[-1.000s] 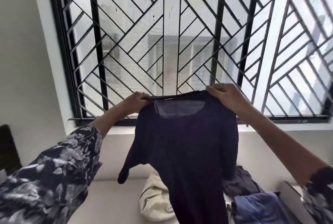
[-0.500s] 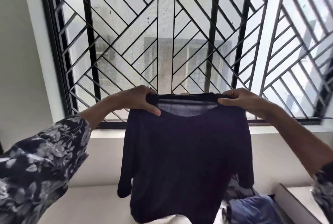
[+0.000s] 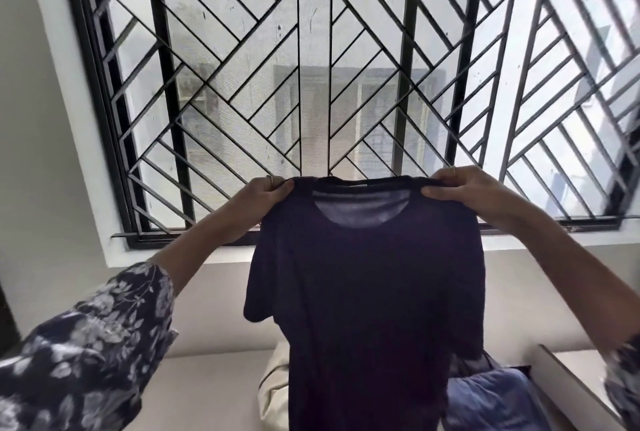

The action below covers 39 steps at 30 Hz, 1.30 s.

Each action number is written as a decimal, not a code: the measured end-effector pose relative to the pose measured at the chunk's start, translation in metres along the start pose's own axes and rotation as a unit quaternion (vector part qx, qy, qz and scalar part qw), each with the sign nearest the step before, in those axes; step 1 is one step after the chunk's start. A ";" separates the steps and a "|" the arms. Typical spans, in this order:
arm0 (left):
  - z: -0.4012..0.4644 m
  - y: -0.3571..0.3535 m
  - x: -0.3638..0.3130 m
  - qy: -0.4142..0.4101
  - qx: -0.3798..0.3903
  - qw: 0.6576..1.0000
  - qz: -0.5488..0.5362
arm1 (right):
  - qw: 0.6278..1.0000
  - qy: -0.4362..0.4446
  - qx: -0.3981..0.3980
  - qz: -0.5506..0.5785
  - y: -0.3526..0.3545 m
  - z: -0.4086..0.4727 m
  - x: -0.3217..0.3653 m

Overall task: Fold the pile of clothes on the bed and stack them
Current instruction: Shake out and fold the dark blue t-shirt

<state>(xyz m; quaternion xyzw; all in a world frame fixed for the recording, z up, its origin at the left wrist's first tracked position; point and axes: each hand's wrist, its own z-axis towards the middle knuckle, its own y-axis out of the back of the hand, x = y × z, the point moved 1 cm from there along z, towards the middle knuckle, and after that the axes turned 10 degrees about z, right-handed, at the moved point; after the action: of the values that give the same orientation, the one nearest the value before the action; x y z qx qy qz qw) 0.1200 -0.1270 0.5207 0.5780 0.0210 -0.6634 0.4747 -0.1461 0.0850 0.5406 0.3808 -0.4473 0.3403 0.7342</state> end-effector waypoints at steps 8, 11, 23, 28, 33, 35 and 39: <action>0.008 0.009 0.012 -0.075 -0.161 0.972 0.152 | 1.000 -0.009 -0.008 0.007 0.002 0.000 -0.004; 0.010 0.007 0.009 -0.086 -0.214 0.957 0.177 | 1.000 -0.017 0.001 0.014 0.000 0.000 -0.003; 0.007 0.014 -0.008 -0.011 0.026 0.979 0.204 | 0.996 -0.084 -0.029 -0.013 -0.012 0.005 -0.006; 0.009 -0.025 -0.020 0.062 -0.012 0.998 0.031 | 0.977 -0.104 -0.102 0.154 -0.061 -0.001 -0.003; 0.014 -0.064 -0.043 0.059 0.004 0.997 0.046 | 0.968 -0.108 -0.085 0.210 -0.107 0.003 0.002; 0.017 -0.073 -0.043 0.082 0.004 0.996 0.043 | 0.968 -0.100 -0.066 0.218 -0.118 0.004 0.001; 0.020 -0.080 -0.039 0.150 -0.011 0.988 -0.019 | 0.983 -0.078 -0.003 0.164 -0.122 0.003 0.001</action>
<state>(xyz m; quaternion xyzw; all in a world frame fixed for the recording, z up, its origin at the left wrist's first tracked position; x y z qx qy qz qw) 0.0483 -0.0709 0.5165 0.6652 0.1102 -0.5781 0.4596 -0.0440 0.0245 0.5115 0.3255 -0.5606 0.4242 0.6323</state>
